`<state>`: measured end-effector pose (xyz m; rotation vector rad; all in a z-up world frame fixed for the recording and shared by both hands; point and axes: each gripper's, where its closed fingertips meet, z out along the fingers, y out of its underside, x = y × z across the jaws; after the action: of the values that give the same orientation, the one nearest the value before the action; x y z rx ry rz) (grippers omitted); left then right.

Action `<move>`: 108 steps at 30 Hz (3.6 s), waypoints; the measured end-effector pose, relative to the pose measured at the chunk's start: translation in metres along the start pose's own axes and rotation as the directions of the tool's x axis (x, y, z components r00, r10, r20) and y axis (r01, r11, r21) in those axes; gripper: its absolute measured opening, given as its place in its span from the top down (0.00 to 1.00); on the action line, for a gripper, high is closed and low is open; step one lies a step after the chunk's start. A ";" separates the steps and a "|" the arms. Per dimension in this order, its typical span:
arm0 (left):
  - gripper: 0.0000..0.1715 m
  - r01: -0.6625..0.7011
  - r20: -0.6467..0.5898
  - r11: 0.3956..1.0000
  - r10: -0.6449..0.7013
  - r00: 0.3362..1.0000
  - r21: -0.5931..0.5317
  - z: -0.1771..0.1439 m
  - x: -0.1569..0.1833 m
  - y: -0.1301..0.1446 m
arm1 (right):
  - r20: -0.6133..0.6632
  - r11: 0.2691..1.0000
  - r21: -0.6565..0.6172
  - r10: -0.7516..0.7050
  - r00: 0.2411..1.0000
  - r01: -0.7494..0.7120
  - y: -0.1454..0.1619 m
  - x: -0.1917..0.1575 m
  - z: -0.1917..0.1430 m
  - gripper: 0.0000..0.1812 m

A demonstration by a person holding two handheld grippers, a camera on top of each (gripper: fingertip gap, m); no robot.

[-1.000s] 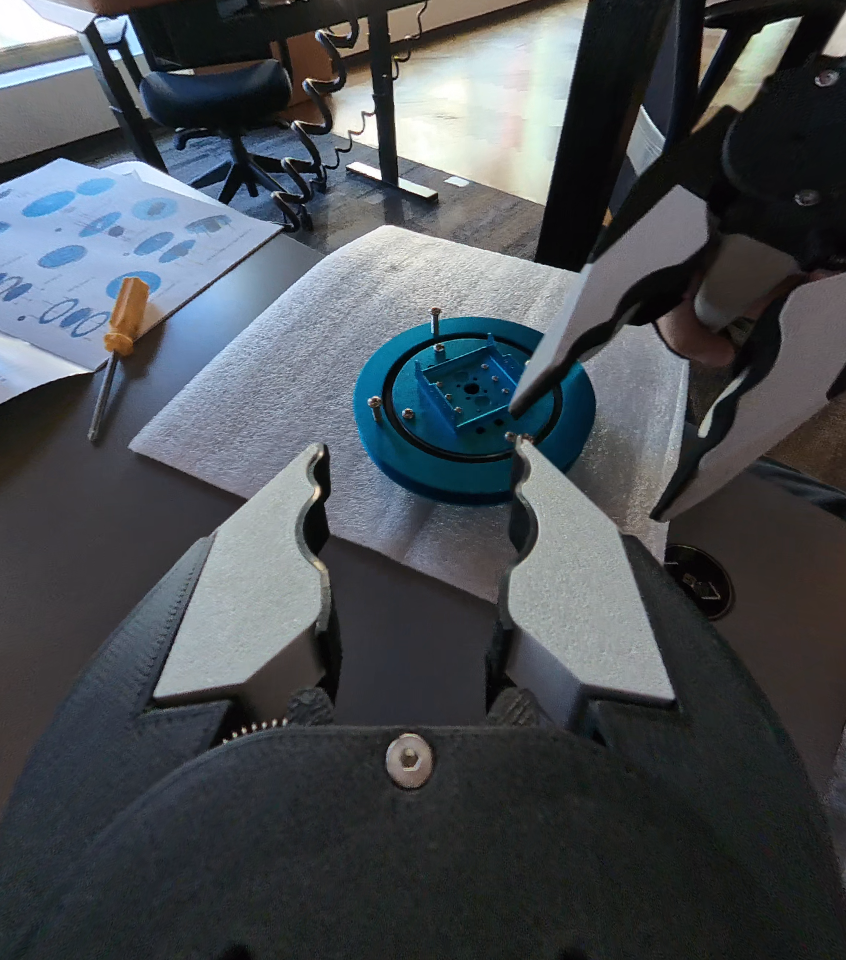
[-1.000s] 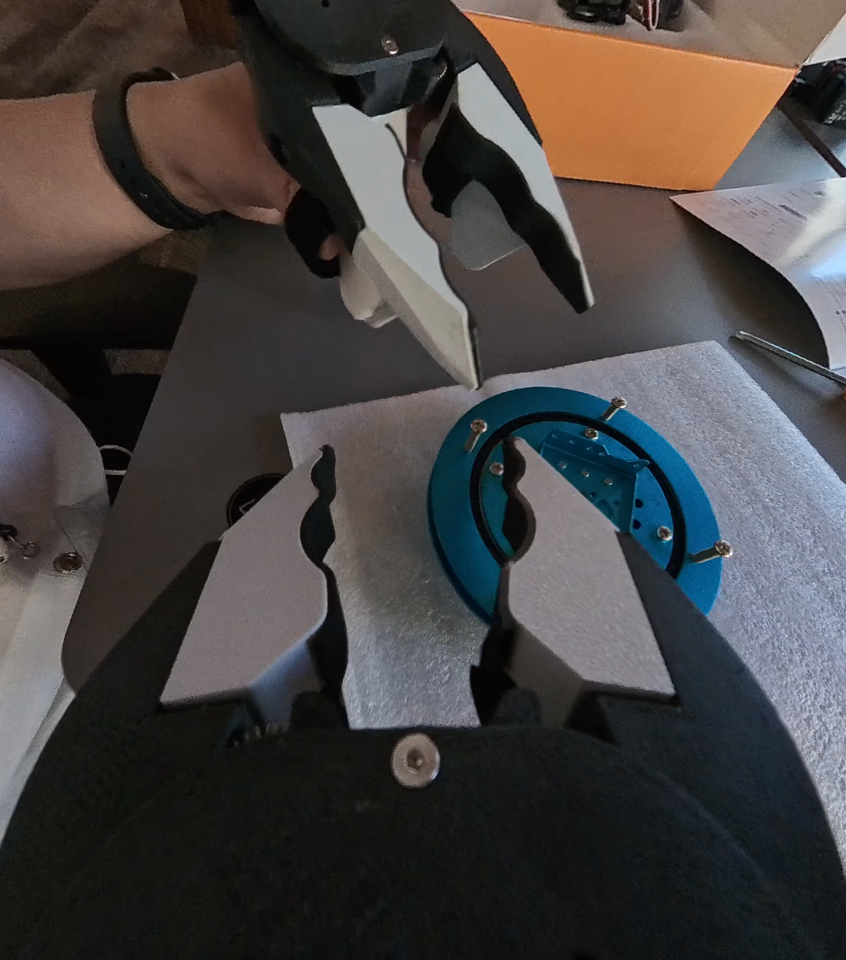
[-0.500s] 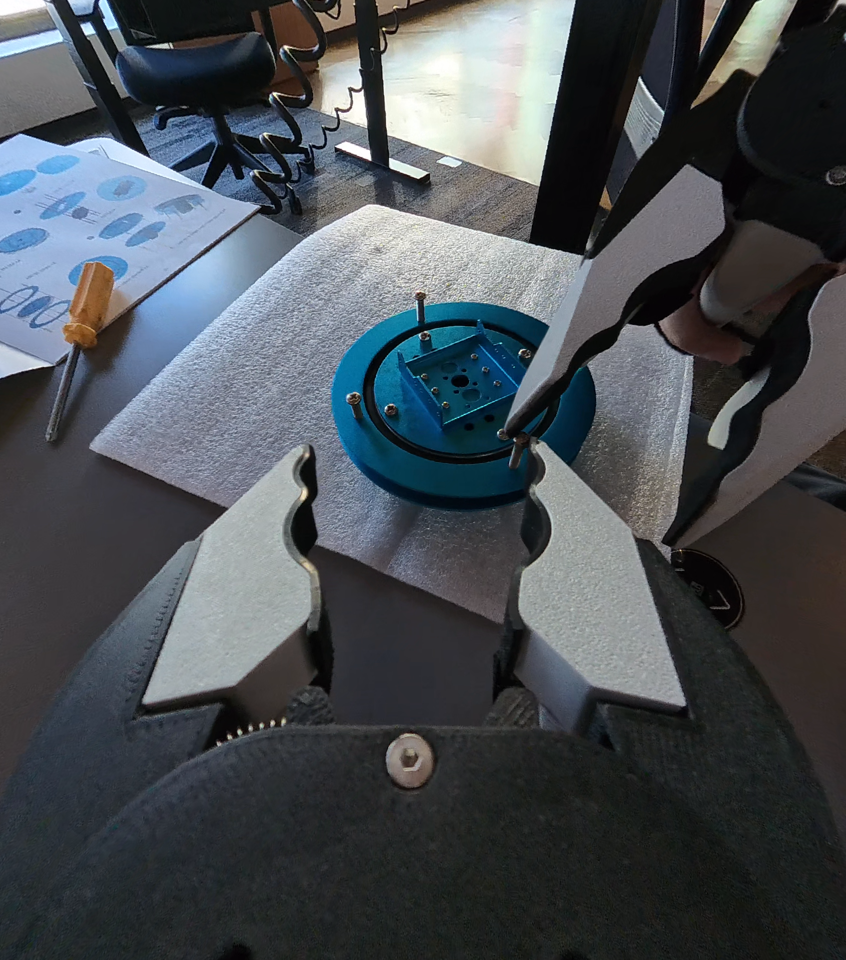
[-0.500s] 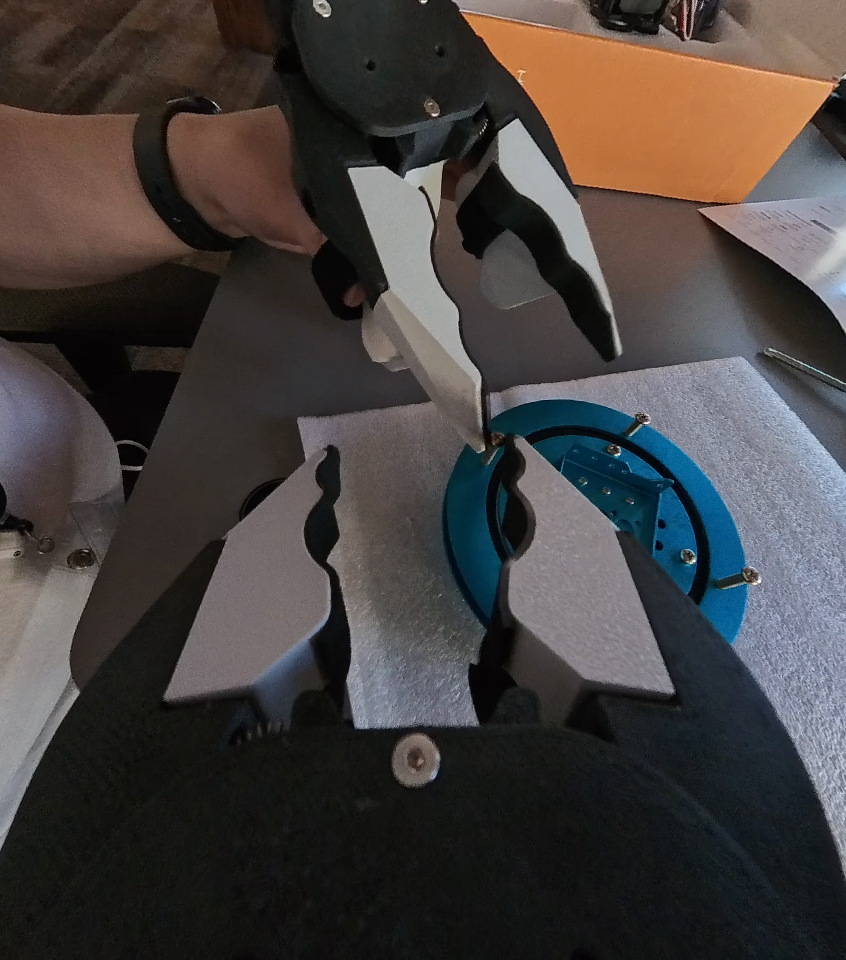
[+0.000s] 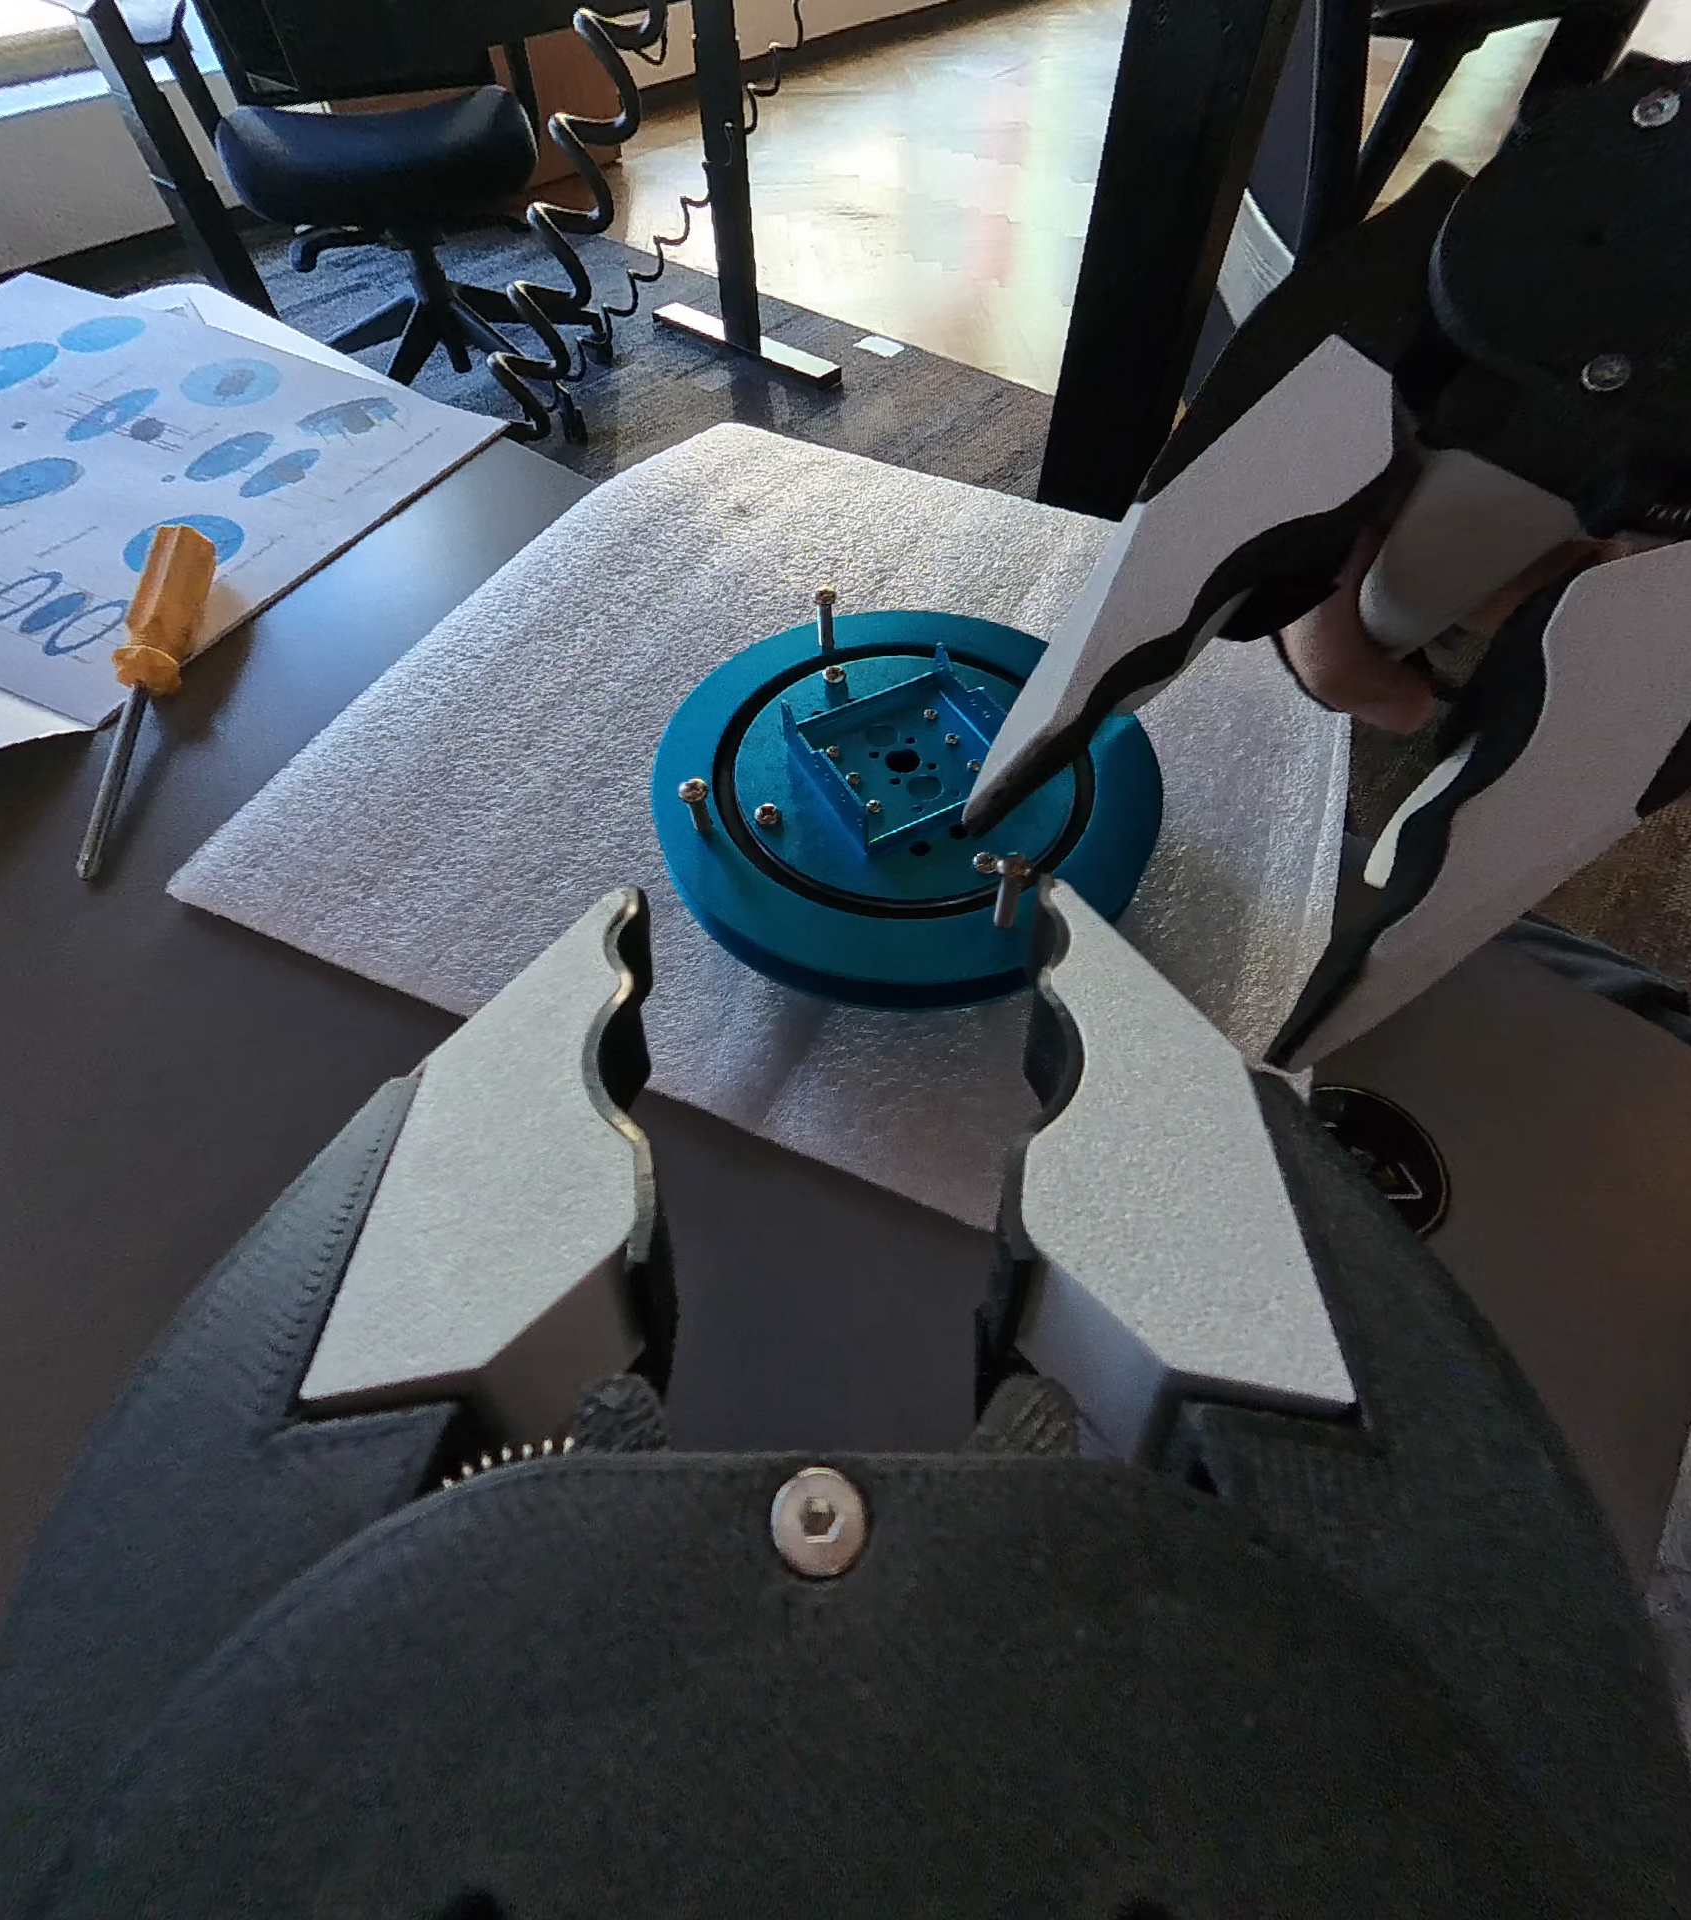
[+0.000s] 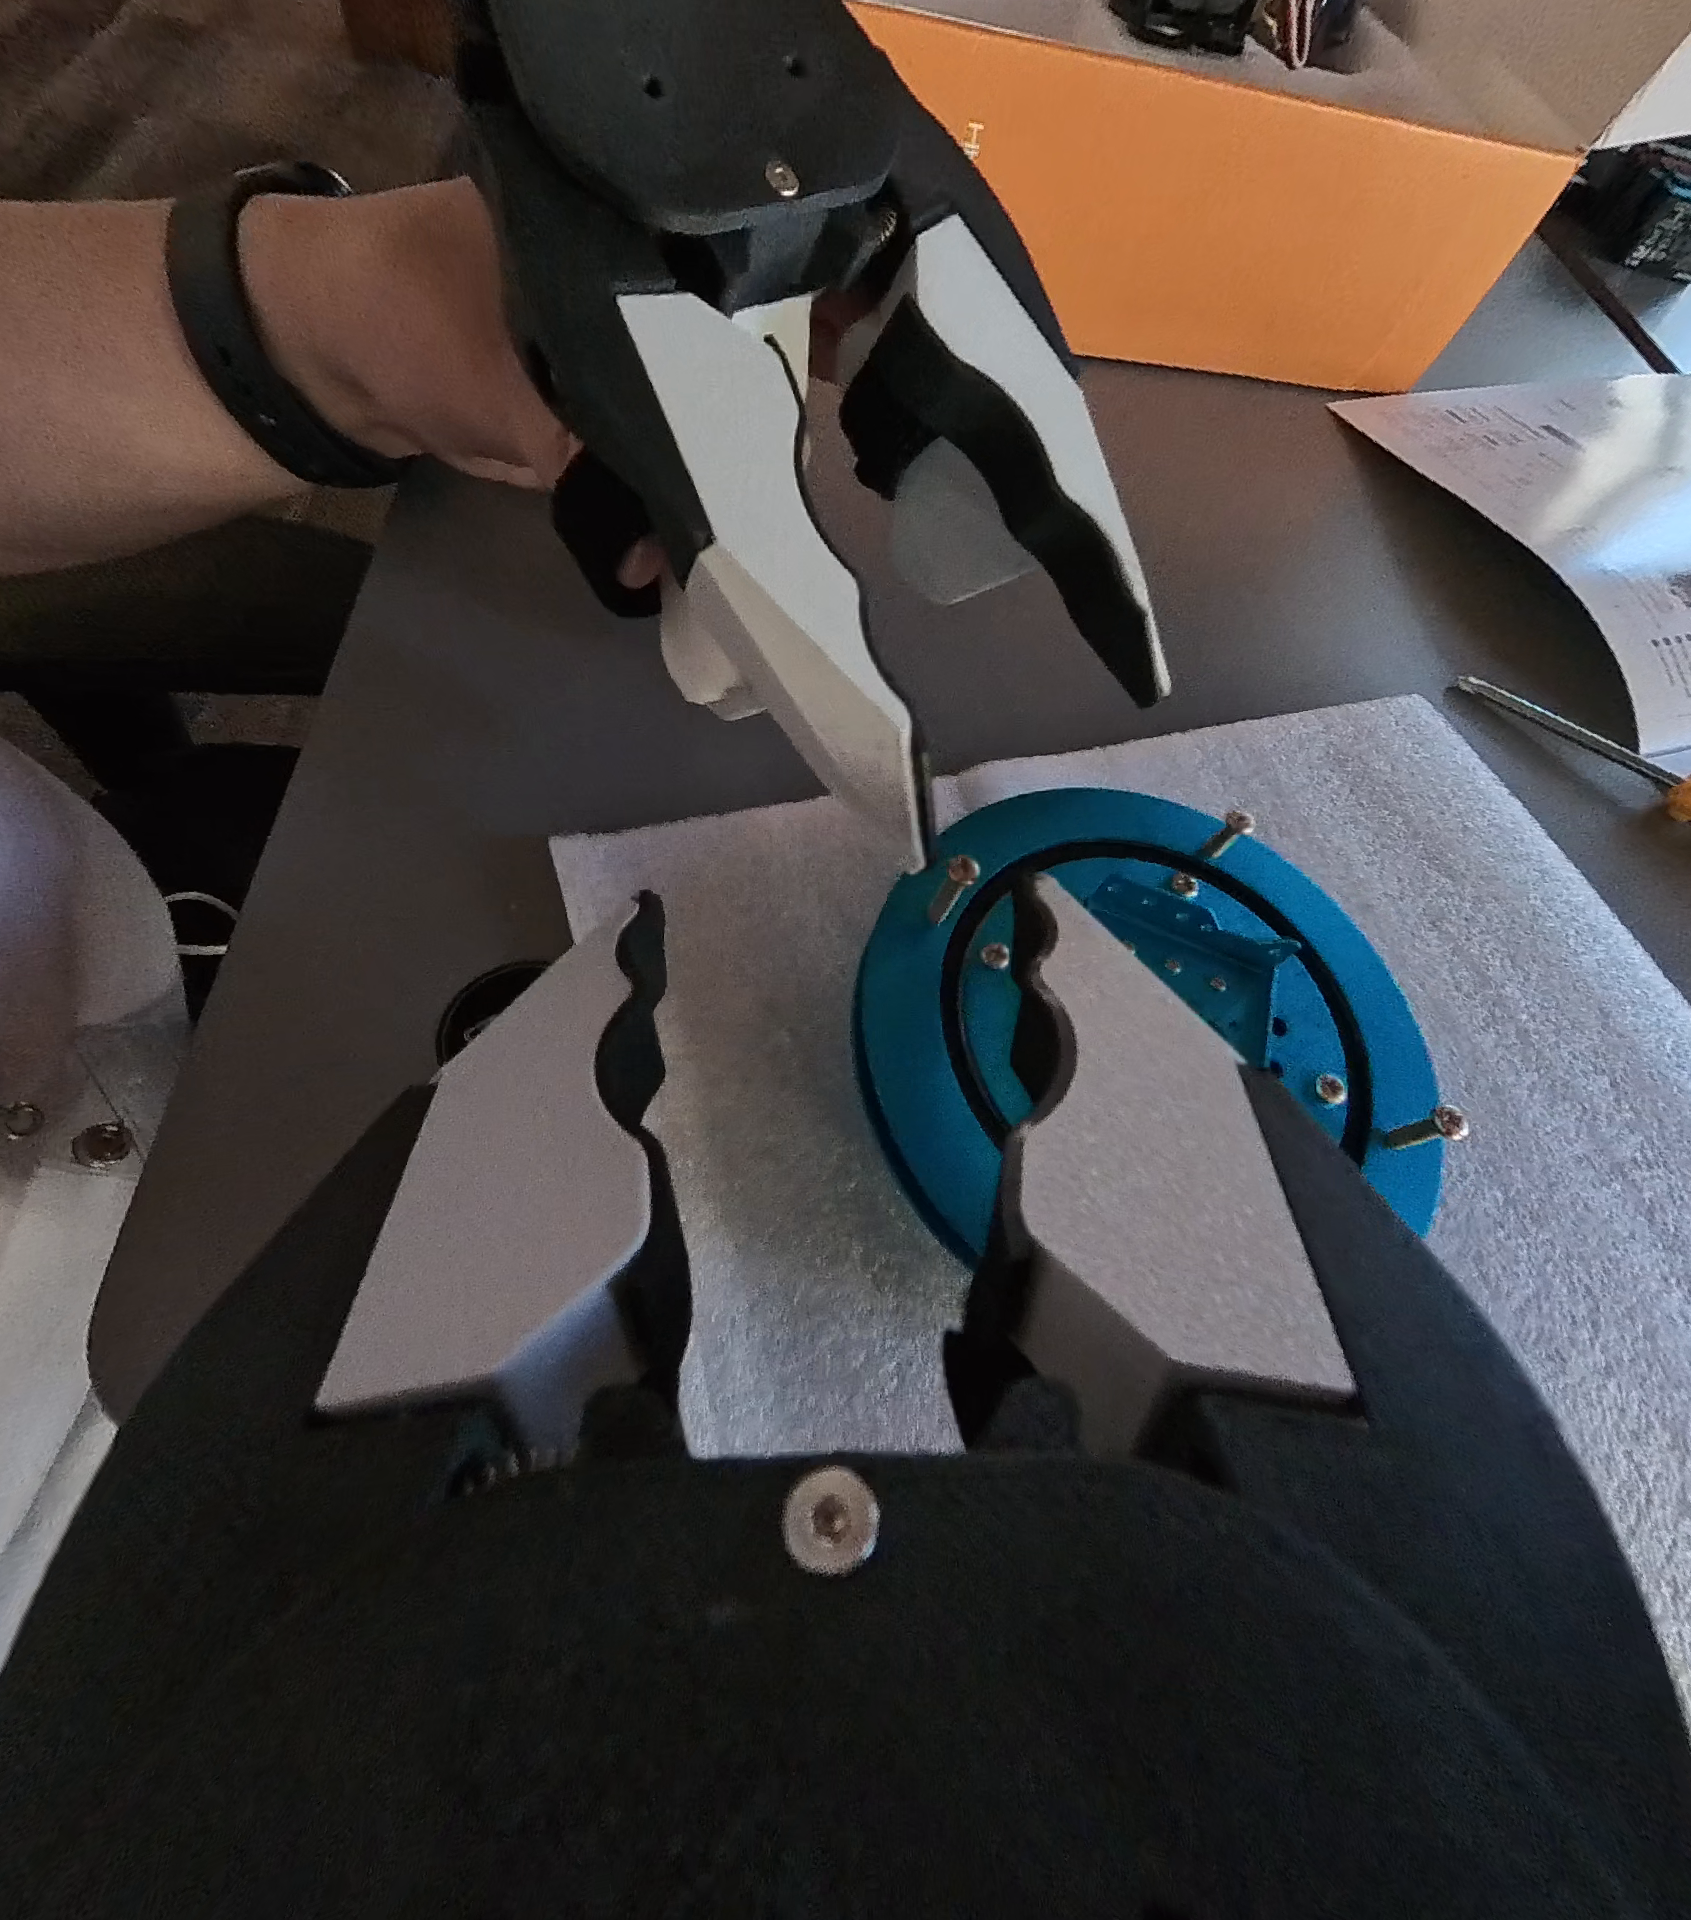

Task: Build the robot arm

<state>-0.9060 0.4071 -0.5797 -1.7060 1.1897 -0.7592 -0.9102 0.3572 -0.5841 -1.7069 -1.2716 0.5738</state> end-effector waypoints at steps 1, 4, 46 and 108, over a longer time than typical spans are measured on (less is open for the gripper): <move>0.58 -0.002 0.000 1.000 0.002 1.000 -0.002 0.000 0.000 0.000 | 0.006 1.000 0.005 -0.008 1.000 0.007 -0.001 -0.001 0.001 0.63; 0.58 -0.009 0.005 1.000 0.009 1.000 -0.006 0.003 0.000 0.000 | 0.026 1.000 0.002 -0.027 0.999 0.027 -0.003 -0.005 0.004 0.64; 0.58 -0.032 -0.008 0.999 0.032 0.999 -0.007 0.004 0.007 -0.001 | 0.032 1.000 0.024 -0.003 0.999 0.002 -0.005 -0.008 0.008 0.62; 0.57 -0.064 0.006 0.998 0.064 0.998 -0.017 0.004 0.005 0.000 | 0.036 0.999 0.020 -0.031 0.999 0.030 -0.006 -0.004 0.003 0.67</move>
<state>-0.9010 0.4039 -0.5818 -1.6745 1.2439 -0.7059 -0.9172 0.3549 -0.5815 -1.6655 -1.3119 0.5999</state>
